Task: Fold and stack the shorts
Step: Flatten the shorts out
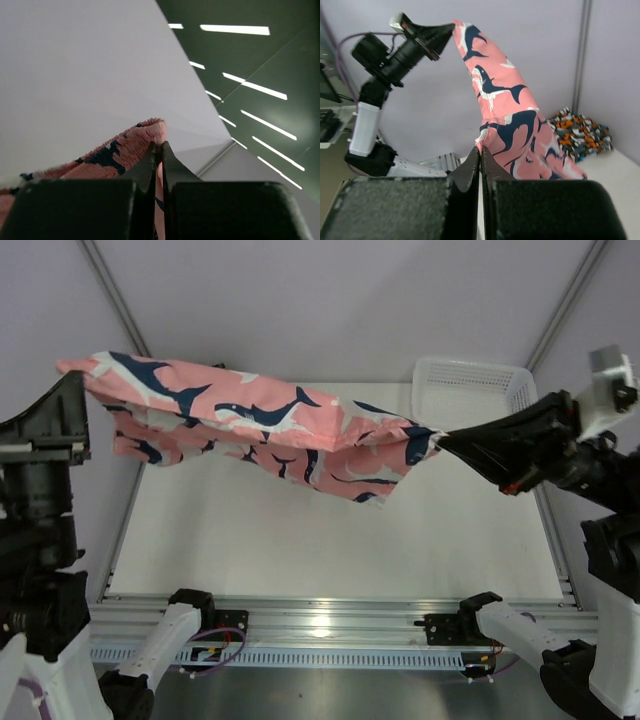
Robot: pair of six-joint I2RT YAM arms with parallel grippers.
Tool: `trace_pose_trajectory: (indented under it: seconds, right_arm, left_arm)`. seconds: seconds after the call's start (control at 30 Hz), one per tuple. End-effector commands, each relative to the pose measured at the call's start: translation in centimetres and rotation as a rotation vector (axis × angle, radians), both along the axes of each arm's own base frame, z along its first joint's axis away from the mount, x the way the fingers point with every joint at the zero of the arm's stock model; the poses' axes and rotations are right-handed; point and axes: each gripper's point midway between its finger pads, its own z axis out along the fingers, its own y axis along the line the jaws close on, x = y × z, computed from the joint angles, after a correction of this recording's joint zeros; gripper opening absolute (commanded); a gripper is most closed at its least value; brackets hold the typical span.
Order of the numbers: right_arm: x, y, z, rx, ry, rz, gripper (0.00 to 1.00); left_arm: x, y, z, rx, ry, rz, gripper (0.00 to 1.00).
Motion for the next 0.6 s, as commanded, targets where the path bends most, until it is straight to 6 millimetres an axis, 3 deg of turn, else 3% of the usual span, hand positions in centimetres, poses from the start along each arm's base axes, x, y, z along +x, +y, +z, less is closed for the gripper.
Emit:
trace_pose_trajectory:
  seconds: [0.0, 0.07, 0.13, 0.23, 0.27, 0.37, 0.4, 0.47, 0.5, 0.53, 0.57]
  right_arm:
    - [-5.4, -0.9, 3.5, 0.055, -0.103, 0.093, 0.0]
    - [-6.5, -1.3, 4.3, 0.072, -0.122, 0.091, 0.0]
    - [-6.5, -1.5, 4.5, 0.079, -0.114, 0.077, 0.0]
    - [-3.6, -1.3, 3.3, 0.064, -0.035, 0.001, 0.0]
    - [-1.4, -0.7, 1.8, 0.042, 0.036, -0.013, 0.0]
    - [2.8, 0.2, -1.1, 0.018, 0.137, -0.061, 0.0]
    - [5.2, 0.8, -3.8, -0.01, 0.211, -0.082, 0.0]
    - [8.0, 0.9, -6.1, -0.017, 0.259, -0.134, 0.0]
    - [9.9, 1.2, -9.5, -0.039, 0.345, -0.145, 0.0]
    - [11.3, 0.8, -10.4, -0.017, 0.365, -0.17, 0.0]
    - [12.3, 0.6, -11.9, -0.014, 0.397, -0.183, 0.0]
  left_arm:
    - [-3.9, -0.1, 2.5, -0.012, -0.113, -0.032, 0.0]
    - [-5.8, 0.2, 3.6, -0.013, -0.151, -0.028, 0.0]
    - [-6.2, 0.4, 3.9, -0.016, -0.159, -0.02, 0.0]
    - [-4.5, 0.1, 3.8, -0.007, -0.126, -0.024, 0.0]
    - [-3.1, -0.4, 3.2, -0.009, -0.094, -0.046, 0.0]
    - [3.4, -1.9, 0.3, 0.0, 0.056, -0.09, 0.0]
    - [5.7, -2.3, -1.4, 0.001, 0.115, -0.097, 0.0]
    - [10.0, -3.1, -4.5, -0.004, 0.198, -0.111, 0.0]
    - [12.4, -3.4, -7.2, -0.002, 0.264, -0.113, 0.0]
    - [14.2, -3.6, -9.9, -0.011, 0.323, -0.115, 0.0]
    - [15.2, -3.8, -10.6, -0.019, 0.322, -0.117, 0.0]
